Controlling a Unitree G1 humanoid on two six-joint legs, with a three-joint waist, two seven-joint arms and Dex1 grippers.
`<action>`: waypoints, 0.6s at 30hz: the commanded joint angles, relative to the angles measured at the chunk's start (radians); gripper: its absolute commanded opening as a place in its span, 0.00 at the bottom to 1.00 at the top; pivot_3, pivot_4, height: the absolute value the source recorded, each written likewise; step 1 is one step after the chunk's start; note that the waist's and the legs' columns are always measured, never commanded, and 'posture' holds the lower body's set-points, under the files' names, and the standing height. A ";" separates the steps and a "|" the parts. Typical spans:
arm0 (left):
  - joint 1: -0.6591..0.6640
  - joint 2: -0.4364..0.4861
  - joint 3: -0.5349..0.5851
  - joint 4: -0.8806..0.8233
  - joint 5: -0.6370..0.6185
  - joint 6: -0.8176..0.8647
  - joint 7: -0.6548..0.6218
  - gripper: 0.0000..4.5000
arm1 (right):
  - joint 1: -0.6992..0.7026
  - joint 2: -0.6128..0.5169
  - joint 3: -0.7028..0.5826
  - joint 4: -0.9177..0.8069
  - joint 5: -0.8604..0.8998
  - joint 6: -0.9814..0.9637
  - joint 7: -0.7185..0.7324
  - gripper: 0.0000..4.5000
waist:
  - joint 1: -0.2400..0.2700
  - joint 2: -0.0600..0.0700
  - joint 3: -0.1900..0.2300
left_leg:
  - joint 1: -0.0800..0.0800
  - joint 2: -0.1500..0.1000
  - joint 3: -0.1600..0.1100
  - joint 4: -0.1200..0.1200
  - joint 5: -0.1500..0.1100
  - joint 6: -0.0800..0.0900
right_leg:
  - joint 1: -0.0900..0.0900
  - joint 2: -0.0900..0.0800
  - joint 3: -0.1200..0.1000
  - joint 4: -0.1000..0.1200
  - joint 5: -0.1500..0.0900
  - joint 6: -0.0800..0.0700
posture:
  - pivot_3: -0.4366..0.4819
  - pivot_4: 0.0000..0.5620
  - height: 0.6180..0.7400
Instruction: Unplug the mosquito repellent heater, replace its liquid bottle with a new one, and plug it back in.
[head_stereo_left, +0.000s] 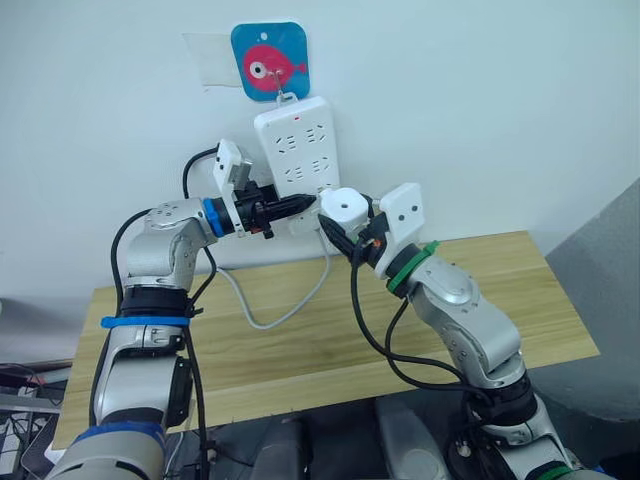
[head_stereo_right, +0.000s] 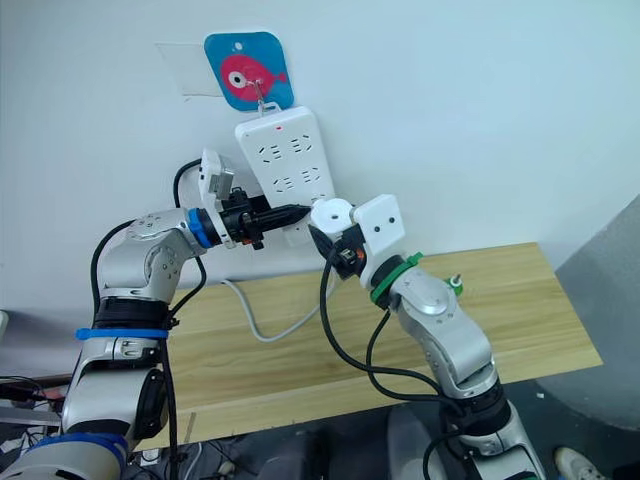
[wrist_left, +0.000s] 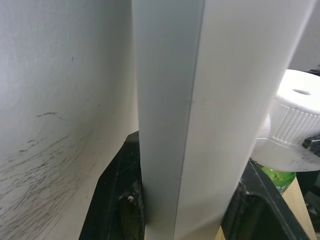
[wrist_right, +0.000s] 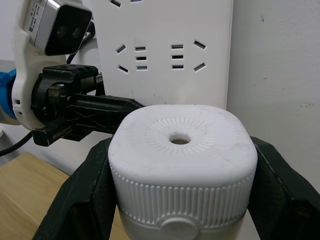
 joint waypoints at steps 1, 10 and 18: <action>-0.004 -0.031 -0.028 -0.072 -0.053 0.026 -0.042 0.30 | -0.068 0.038 -0.002 0.045 -0.048 0.004 -0.038 0.66 | -0.001 0.000 0.000 | 0.000 0.000 0.000 0.000 0.000 0.000 | 0.000 0.000 0.000 0.000 0.000 0.000 | 0.23 0.39 1.00; 0.002 -0.031 -0.026 -0.085 -0.053 0.028 -0.042 0.30 | -0.092 0.067 -0.003 0.097 -0.085 -0.005 -0.030 0.66 | -0.001 0.000 -0.001 | 0.000 0.000 -0.001 0.000 0.001 -0.001 | 0.000 0.000 0.000 0.001 0.000 0.000 | 0.24 0.38 1.00; 0.001 -0.033 -0.026 -0.086 -0.053 0.028 -0.045 0.30 | -0.119 0.082 0.004 0.155 -0.116 -0.017 -0.034 0.66 | -0.003 0.000 -0.001 | 0.001 0.000 -0.001 0.000 0.001 -0.001 | 0.000 0.000 0.000 0.001 0.000 0.000 | 0.24 0.38 1.00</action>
